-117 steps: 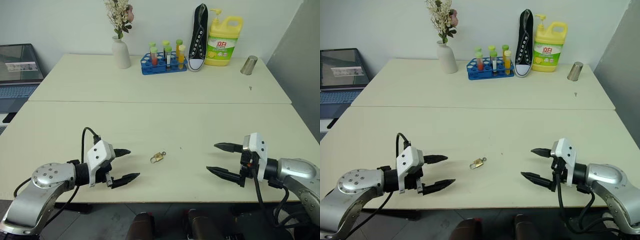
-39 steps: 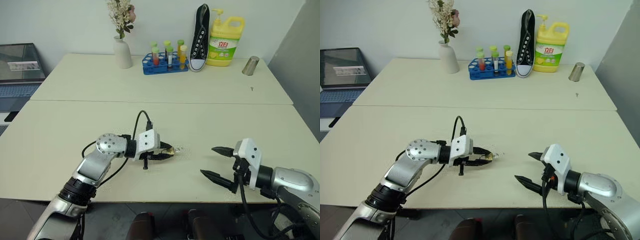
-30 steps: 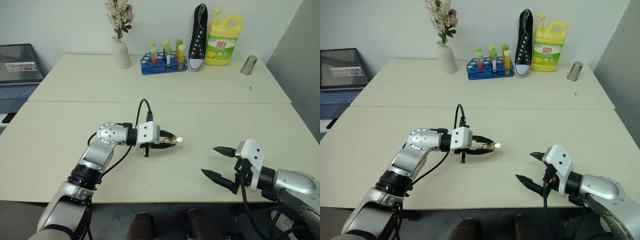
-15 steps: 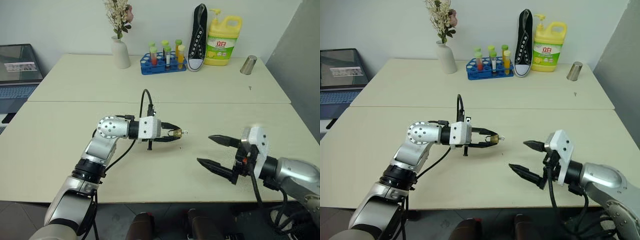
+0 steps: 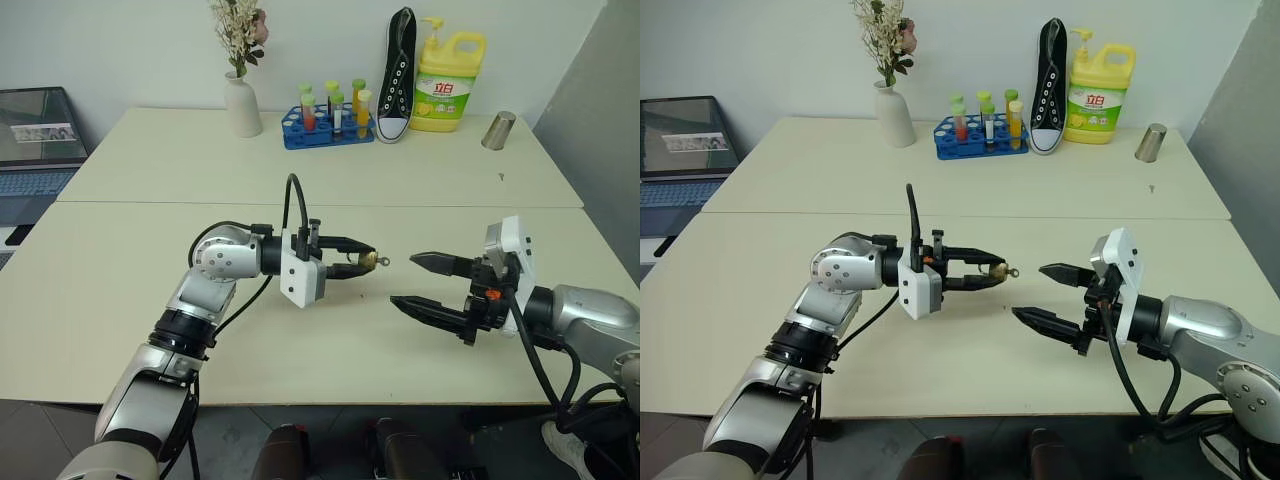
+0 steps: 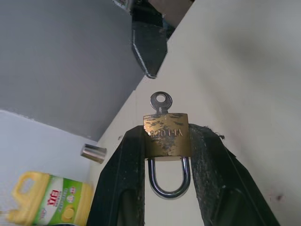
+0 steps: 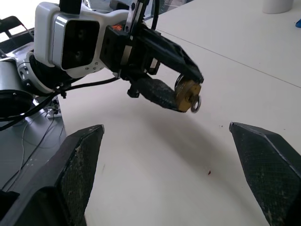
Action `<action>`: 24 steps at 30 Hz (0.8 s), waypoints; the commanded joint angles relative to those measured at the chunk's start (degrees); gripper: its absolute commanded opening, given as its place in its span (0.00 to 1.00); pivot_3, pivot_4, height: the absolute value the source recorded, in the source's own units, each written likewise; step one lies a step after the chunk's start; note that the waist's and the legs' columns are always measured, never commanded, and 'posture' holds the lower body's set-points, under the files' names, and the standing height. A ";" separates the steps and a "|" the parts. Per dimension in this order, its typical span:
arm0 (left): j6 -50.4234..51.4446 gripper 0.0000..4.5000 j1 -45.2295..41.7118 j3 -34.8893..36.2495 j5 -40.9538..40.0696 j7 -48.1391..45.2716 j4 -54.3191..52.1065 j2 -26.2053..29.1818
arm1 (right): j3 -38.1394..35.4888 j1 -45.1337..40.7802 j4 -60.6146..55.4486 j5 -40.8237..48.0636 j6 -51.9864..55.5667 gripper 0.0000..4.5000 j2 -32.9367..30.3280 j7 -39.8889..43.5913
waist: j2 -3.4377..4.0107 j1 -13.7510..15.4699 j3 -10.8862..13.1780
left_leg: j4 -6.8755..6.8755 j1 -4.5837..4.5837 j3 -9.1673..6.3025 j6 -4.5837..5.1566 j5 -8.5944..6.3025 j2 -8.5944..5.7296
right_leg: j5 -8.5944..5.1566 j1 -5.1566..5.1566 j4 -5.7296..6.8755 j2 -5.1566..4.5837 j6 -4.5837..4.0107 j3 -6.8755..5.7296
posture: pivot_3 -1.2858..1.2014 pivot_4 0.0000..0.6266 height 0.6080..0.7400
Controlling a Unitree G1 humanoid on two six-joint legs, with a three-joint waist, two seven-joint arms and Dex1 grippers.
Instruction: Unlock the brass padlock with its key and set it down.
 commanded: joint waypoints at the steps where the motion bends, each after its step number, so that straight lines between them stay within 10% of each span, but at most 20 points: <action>1: -2.99 0.21 -1.76 0.18 1.37 2.64 -0.88 0.03 | -0.22 -2.24 0.92 2.13 0.53 1.00 -0.53 0.58 | 0.00 -0.03 0.00 | 0.00 0.00 0.00 0.00 0.00 0.00 | 0.00 0.00 0.00 0.00 0.00 0.00 | 0.52 0.24 1.00; 16: -3.71 0.21 -3.16 -1.29 4.30 6.79 -2.06 0.74 | 2.21 -8.55 7.42 3.85 2.37 1.00 3.98 -1.56 | 0.00 -0.03 0.00 | -0.01 -0.01 -0.01 0.00 0.00 0.02 | 0.01 -0.01 0.00 0.00 -0.01 -0.01 | 0.52 0.24 1.00; 24: -3.08 0.21 -2.81 -1.55 4.50 7.30 -3.36 1.09 | 1.83 -9.54 9.36 3.83 3.30 0.45 4.50 -1.31 | 0.00 -0.02 0.00 | -0.01 -0.02 -0.01 0.00 0.00 0.02 | 0.01 -0.01 0.00 -0.01 -0.02 -0.01 | 0.52 0.24 1.00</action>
